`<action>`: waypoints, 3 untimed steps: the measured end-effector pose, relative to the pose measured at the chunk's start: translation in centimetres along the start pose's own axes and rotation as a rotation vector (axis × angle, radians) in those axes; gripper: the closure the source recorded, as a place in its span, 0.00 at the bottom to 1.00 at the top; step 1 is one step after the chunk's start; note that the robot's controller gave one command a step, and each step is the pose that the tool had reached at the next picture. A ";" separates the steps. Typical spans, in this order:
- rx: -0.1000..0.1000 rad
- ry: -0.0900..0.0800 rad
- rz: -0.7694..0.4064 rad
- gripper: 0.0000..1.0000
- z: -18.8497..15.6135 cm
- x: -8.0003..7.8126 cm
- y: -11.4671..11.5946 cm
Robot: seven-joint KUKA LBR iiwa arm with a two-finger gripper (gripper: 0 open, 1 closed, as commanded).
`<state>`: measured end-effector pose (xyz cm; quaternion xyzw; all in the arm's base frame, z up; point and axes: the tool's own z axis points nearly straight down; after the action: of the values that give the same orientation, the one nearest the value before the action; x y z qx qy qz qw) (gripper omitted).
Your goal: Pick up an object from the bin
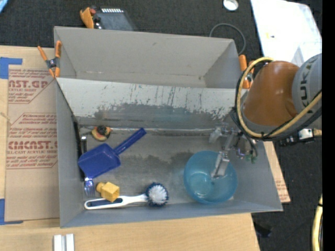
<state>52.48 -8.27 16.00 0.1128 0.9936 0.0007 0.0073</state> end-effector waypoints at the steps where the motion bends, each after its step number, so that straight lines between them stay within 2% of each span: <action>1: 0.002 0.015 -0.001 0.00 3.9 0.3 -1.3; 2: -0.001 -0.006 0.106 0.00 9.1 -2.2 -2.9; 3: -0.001 0.000 0.173 1.00 8.7 -3.4 -3.1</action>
Offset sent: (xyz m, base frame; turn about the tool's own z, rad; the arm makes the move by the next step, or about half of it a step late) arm 0.0160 -0.0350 -0.0900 0.1071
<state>55.27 -12.08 7.30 0.1983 0.9801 0.0018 0.0071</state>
